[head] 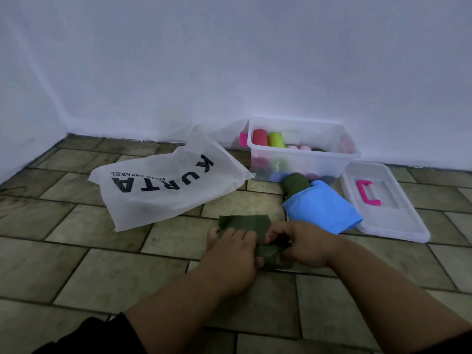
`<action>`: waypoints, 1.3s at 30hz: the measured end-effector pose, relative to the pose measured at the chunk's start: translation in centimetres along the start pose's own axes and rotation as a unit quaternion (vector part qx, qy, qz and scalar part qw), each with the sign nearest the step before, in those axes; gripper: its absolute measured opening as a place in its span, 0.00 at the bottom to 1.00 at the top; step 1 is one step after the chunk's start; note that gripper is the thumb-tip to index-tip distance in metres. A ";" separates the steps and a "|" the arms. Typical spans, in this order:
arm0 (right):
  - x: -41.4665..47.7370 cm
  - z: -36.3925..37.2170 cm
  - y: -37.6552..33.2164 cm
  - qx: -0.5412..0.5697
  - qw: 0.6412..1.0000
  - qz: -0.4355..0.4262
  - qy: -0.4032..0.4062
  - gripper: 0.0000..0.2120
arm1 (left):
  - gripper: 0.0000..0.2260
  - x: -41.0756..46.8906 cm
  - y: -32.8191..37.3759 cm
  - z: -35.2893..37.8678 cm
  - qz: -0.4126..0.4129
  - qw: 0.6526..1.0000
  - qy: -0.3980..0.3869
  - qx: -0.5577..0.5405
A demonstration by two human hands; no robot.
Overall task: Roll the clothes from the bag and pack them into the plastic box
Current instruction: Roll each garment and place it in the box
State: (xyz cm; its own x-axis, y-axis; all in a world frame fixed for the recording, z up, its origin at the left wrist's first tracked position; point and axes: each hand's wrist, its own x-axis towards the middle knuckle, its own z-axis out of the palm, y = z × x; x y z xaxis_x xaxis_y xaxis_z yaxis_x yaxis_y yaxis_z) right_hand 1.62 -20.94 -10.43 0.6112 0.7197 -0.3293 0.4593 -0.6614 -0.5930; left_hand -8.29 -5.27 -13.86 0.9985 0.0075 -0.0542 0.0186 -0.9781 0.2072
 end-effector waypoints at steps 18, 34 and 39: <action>0.4 2.0 0.1 -0.094 0.983 -0.103 0.118 0.19 | 0.14 0.7 -1.5 -0.3 0.020 0.998 0.063 0.012; 1.3 3.6 0.1 -0.168 0.963 -0.062 0.204 0.14 | 0.23 2.2 -2.9 -1.9 -0.151 0.982 0.109 -0.037; 1.1 3.8 -0.8 -0.032 0.985 0.052 0.163 0.08 | 0.32 2.4 -0.6 -2.5 -0.262 0.910 -0.041 -0.318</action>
State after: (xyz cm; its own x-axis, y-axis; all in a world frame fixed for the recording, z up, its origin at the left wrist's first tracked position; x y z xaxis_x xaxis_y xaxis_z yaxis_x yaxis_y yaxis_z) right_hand -0.51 -18.79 -13.16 0.8271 0.5478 -0.1259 0.4167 -0.7479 -0.5167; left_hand -5.77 -4.10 -11.70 0.8370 0.3984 -0.3751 0.5435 -0.5264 0.6538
